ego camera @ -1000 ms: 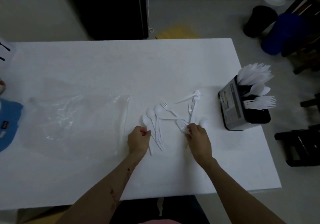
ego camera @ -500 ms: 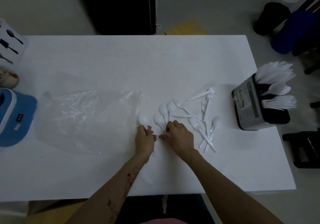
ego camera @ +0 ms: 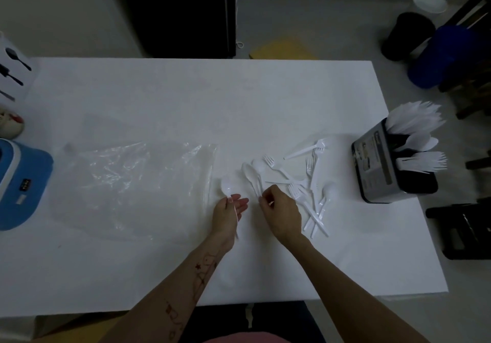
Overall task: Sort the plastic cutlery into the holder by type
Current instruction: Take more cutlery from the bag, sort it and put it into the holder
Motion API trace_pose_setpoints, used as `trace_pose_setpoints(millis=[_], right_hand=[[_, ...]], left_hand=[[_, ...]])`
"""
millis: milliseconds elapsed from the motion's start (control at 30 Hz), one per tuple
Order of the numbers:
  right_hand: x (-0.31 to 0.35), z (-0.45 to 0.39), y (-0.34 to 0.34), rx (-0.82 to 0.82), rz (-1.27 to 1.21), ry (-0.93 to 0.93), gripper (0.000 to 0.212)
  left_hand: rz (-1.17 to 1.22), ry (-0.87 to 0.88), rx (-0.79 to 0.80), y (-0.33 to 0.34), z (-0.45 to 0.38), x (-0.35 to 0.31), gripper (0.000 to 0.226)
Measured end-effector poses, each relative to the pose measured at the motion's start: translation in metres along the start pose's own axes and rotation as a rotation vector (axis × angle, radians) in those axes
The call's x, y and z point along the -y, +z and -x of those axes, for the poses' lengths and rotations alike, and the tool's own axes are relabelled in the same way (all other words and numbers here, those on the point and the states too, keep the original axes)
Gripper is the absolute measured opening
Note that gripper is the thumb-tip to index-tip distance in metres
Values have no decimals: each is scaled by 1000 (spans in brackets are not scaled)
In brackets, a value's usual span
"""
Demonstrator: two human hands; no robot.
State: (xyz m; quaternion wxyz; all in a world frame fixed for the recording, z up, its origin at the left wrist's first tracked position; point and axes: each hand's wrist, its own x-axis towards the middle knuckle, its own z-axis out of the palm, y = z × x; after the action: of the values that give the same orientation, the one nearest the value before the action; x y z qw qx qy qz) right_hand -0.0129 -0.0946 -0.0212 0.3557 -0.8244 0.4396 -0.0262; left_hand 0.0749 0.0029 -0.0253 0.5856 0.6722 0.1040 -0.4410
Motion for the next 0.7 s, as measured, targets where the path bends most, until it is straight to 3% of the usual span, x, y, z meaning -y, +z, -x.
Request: trace_pose_setpoints(millis=[133,233,300,367,467,567,700], right_hand=[[4,0,-9,204,-458,197,8],[3,1,-11,294,-505,279,10],[1,0,-9,262,-504,290,18],[1,-3,-5,144,-426,255,26],[0,-7,4,-22,-64,142,26],[0,-12,8,-35,215,34,25],[3,-19,6,-34,307,66,17]], left_hand=[[154,-57,54,4,-3,-5,32],[271,-115,97,5,-1,-10,35],[275,-105,87,4,-1,-11,26],[258,-94,47,3,-1,-12,19],[264,-83,-27,4,-5,-11,22],[131,-37,-77,7,-7,-8,27],[122,-80,-77,8,-9,-10,12]])
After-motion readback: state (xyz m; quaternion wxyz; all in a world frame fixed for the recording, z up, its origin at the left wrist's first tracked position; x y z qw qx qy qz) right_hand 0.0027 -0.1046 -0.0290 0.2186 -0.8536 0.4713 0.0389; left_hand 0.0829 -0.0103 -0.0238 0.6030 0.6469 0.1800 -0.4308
